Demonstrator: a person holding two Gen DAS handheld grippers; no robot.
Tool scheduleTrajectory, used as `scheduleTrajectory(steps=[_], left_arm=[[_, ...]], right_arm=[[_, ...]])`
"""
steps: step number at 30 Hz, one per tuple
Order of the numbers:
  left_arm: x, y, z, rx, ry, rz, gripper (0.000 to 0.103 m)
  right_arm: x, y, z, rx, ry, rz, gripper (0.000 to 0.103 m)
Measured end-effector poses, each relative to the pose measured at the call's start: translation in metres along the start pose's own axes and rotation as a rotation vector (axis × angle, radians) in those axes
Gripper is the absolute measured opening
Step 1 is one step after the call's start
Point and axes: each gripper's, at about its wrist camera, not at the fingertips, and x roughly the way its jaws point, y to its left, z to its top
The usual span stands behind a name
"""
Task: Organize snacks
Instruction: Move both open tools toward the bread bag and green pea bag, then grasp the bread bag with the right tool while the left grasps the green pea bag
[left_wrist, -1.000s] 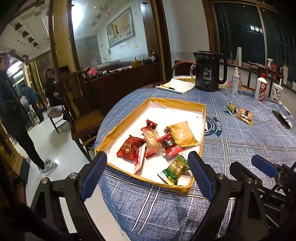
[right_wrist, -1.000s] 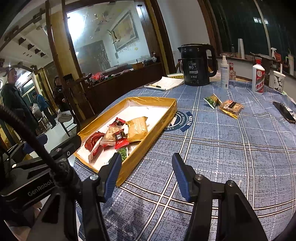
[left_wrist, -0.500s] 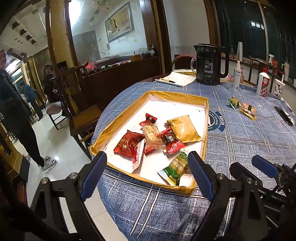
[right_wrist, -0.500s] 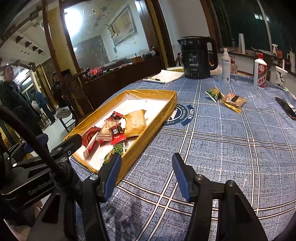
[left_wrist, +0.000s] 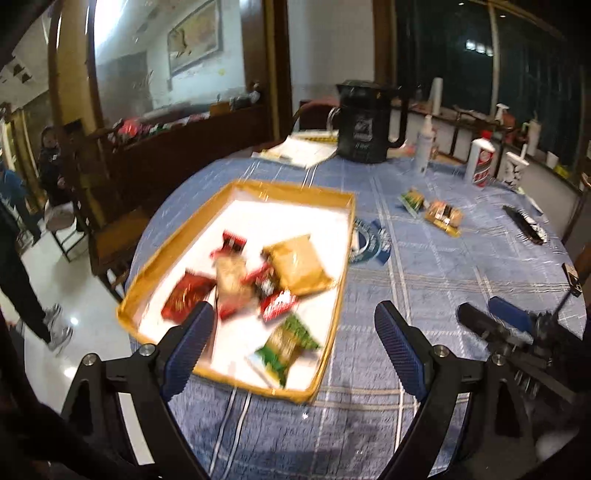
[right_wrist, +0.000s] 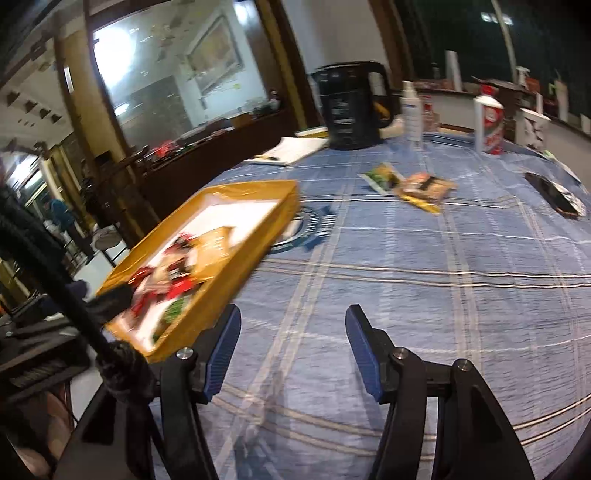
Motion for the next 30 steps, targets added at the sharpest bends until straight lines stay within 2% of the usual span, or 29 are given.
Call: scheduleTrajectory(steps=[3, 8, 12, 17, 20, 21, 24, 30], left_arm=[[-0.004, 0.000, 0.015, 0.001, -0.028, -0.048, 0.089], [-0.002, -0.004, 0.024, -0.001, -0.058, -0.112, 0.089], [0.007, -0.008, 0.022, -0.016, -0.040, -0.177, 0.089], [0.015, -0.009, 0.024, -0.013, -0.027, -0.187, 0.089], [0.020, -0.006, 0.025, -0.022, -0.019, -0.197, 0.089], [0.023, -0.004, 0.025, -0.026, -0.014, -0.200, 0.089], [0.029, -0.001, 0.024, -0.036, -0.002, -0.205, 0.089], [0.036, 0.004, 0.025, -0.050, 0.019, -0.219, 0.089]], right_arm=[[-0.002, -0.040, 0.022, 0.027, 0.007, -0.049, 0.059], [0.021, -0.110, 0.073, 0.148, 0.027, -0.046, 0.060], [0.061, -0.145, 0.108, 0.218, 0.046, -0.064, 0.060], [0.118, -0.181, 0.130, 0.380, 0.085, -0.122, 0.061], [0.146, -0.188, 0.138, 0.444, 0.112, -0.136, 0.061], [0.153, -0.186, 0.142, 0.446, 0.115, -0.136, 0.065], [0.176, -0.174, 0.151, 0.380, 0.160, -0.203, 0.069], [0.200, -0.165, 0.159, 0.328, 0.187, -0.323, 0.074]])
